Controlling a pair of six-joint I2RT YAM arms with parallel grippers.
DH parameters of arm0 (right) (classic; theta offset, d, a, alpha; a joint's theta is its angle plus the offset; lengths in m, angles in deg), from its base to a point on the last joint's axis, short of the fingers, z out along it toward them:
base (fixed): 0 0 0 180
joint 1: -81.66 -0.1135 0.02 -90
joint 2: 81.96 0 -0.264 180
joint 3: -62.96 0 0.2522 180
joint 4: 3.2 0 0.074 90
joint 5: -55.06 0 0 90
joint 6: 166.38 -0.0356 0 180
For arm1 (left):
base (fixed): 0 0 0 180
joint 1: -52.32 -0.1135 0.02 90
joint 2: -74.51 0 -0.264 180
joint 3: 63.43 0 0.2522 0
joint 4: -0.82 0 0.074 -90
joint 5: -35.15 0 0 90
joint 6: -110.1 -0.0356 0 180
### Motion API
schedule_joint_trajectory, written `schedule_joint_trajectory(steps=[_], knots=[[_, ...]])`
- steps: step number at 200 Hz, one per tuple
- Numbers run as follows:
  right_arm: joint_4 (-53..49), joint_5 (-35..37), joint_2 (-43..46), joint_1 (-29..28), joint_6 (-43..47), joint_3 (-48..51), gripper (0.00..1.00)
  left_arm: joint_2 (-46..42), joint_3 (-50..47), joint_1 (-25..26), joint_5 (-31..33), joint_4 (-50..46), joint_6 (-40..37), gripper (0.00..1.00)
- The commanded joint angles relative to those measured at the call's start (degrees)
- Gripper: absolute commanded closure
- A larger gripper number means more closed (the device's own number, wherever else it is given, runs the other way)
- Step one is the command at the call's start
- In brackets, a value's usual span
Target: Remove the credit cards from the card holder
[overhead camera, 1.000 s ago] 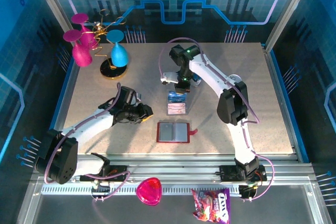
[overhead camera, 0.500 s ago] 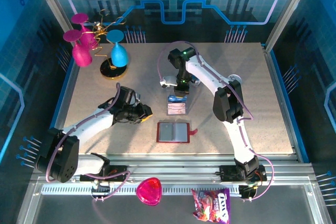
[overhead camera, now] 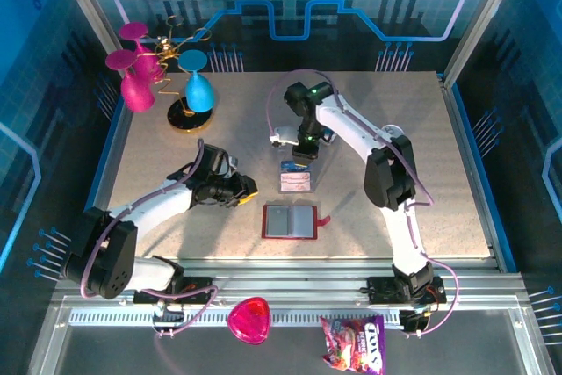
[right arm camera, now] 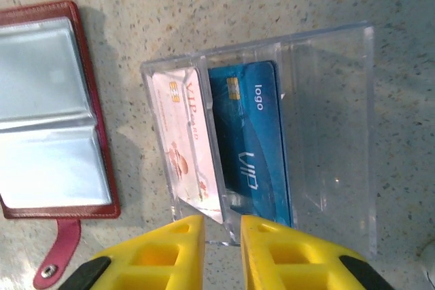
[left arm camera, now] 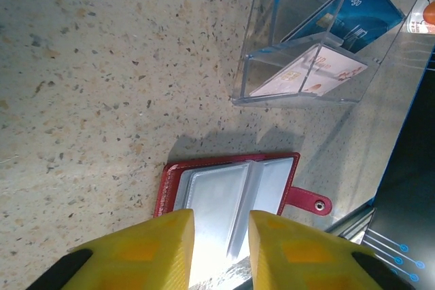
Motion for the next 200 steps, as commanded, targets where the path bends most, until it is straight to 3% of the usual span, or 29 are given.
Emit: schedule_joint_trajectory(steps=[1, 66, 110, 151, 200], knots=[[5.6, -2.2, 6.1, -1.4, -5.2, 4.5, 0.79, 1.1, -1.1, -0.3, -2.5, 1.4, 0.6, 0.73], [20.2, -3.7, 17.7, -5.6, -24.8, 23.0, 0.77, 4.0, -1.5, 2.2, -3.5, 1.7, 0.1, 0.78], [35.1, -4.4, 25.3, -7.2, -45.8, 36.5, 0.75, 5.4, -2.2, 4.9, -3.4, 2.6, 1.2, 0.82], [45.8, -6.2, 30.7, -7.8, -63.7, 47.0, 0.81, 6.2, -4.2, 7.3, -3.1, 4.4, 2.9, 0.85], [47.8, -9.1, 30.3, -8.7, -76.5, 51.8, 0.86, 6.2, -6.1, 9.3, -1.8, 5.3, 4.1, 0.88]])
